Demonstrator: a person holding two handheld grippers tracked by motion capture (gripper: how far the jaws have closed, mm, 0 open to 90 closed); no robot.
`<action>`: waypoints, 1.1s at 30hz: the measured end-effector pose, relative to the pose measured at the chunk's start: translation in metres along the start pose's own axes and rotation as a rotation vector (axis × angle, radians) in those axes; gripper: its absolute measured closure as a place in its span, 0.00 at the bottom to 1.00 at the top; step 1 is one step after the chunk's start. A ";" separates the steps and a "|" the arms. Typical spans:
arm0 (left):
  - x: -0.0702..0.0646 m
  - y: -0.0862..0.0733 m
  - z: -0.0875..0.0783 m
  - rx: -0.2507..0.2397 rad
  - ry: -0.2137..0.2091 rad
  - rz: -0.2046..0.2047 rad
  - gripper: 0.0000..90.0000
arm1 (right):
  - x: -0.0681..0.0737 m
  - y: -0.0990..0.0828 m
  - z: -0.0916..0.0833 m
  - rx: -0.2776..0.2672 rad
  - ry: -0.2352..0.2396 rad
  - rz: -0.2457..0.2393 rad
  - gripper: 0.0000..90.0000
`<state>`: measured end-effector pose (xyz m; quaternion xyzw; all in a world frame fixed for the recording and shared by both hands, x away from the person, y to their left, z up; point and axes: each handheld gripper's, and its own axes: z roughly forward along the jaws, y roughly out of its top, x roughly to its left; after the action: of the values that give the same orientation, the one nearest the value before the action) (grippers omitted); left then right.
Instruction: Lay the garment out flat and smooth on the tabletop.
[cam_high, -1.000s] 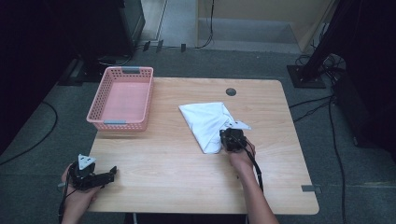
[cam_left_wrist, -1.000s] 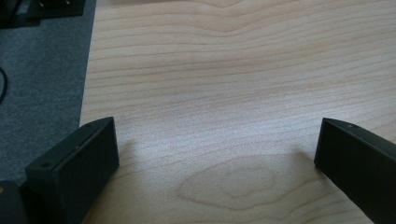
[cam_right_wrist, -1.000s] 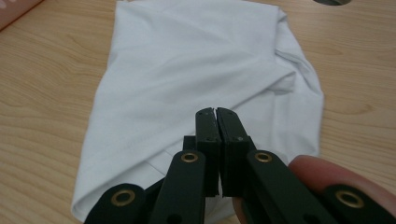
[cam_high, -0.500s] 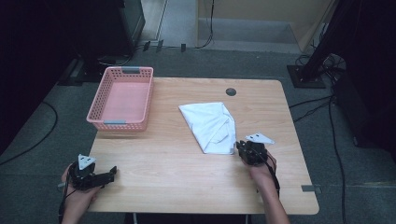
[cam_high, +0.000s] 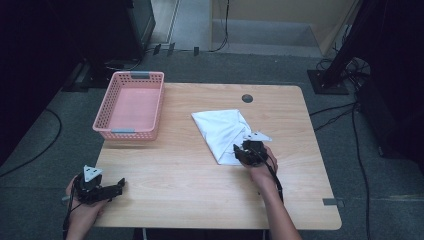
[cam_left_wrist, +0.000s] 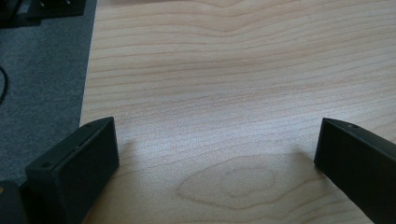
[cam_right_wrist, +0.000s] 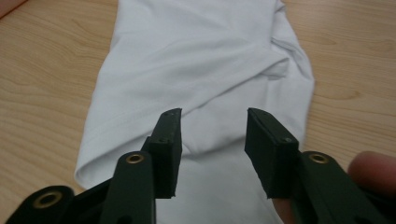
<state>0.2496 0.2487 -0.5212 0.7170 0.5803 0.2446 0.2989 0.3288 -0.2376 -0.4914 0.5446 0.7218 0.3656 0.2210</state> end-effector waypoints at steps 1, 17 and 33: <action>0.000 0.000 0.000 0.000 0.000 0.000 0.00 | 0.002 0.001 0.004 0.001 -0.009 0.007 0.58; 0.000 0.000 0.000 0.000 0.001 0.000 0.00 | -0.007 -0.011 0.027 0.072 -0.036 0.026 0.35; 0.000 -0.001 0.000 0.000 0.001 0.000 0.00 | -0.008 -0.049 -0.011 0.035 0.032 -0.044 0.34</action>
<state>0.2489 0.2484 -0.5213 0.7168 0.5804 0.2451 0.2988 0.2928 -0.2554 -0.5222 0.5264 0.7432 0.3568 0.2079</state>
